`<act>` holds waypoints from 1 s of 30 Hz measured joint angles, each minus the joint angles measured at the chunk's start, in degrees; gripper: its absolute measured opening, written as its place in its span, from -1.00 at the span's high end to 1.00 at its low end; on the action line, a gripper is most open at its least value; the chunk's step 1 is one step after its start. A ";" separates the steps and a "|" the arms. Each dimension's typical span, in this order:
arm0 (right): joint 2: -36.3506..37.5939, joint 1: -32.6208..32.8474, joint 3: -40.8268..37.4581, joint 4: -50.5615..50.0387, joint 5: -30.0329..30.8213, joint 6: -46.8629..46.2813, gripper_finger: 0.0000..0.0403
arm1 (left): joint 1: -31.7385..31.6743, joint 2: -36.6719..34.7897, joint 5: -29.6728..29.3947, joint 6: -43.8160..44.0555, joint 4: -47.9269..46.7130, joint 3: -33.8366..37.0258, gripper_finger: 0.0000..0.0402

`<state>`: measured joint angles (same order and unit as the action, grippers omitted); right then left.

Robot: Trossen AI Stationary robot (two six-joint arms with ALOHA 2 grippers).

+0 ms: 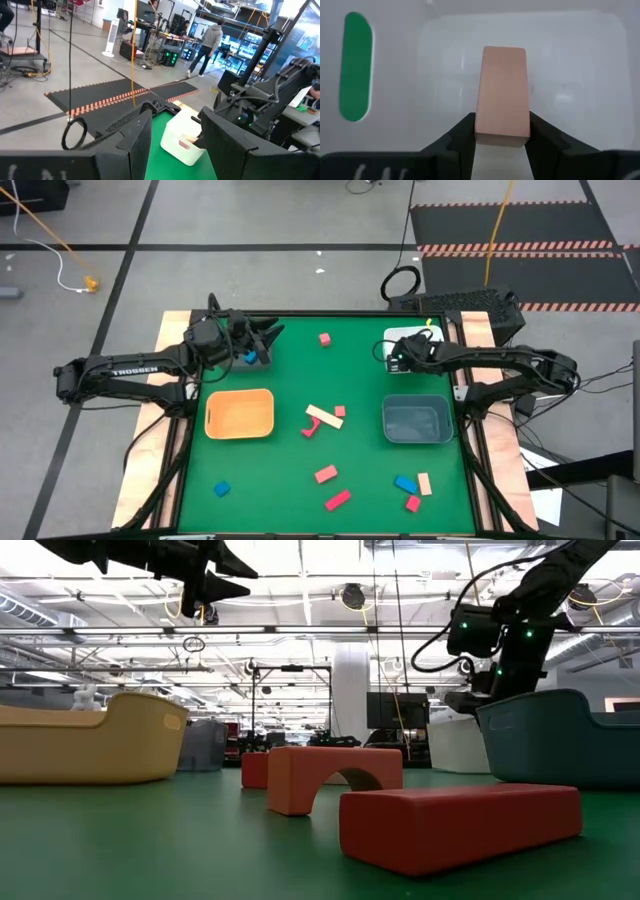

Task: Sort & place blocks by color
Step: Put the top right light brown block into the white bin, then put the top light brown block into the white bin

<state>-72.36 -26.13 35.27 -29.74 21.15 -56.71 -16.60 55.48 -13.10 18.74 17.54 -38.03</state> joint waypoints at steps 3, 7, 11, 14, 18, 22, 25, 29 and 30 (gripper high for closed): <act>-0.02 -0.04 -0.07 1.09 -0.25 2.78 0.27 | 0.00 0.00 0.00 0.26 -1.32 -0.01 0.14; -0.02 -0.04 -0.07 2.97 -0.33 5.09 0.08 | 0.00 0.00 0.01 0.95 -3.03 -0.01 0.14; 0.14 -0.04 -0.07 2.91 -0.33 5.85 -0.13 | 0.00 0.00 0.04 1.06 -4.22 0.01 0.14; 1.54 -0.07 -0.07 2.80 -0.35 7.88 -0.26 | 0.00 0.00 0.04 0.99 -4.26 0.01 0.14; 5.53 -1.17 -0.07 2.45 -0.30 9.35 -0.33 | 0.00 0.00 0.06 0.48 -4.24 0.01 0.14; 11.82 -2.82 -0.07 3.26 -0.31 7.74 -0.32 | 0.00 0.00 0.06 -0.02 -4.22 0.00 0.14; 16.35 -3.02 -0.07 8.38 -0.84 6.54 -0.29 | 0.00 0.00 0.06 -0.62 -4.77 0.01 0.14; 19.66 -2.02 -0.07 21.85 -4.65 7.42 -0.27 | 0.01 0.00 0.06 -1.22 -6.71 -0.01 0.14; 19.90 -1.54 -0.07 26.18 -5.10 8.73 -0.27 | 0.00 0.00 0.06 -1.81 -7.16 0.01 0.14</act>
<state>-52.46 -27.67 35.20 -3.56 16.05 -47.98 -16.60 55.48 -13.04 16.93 10.38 -38.02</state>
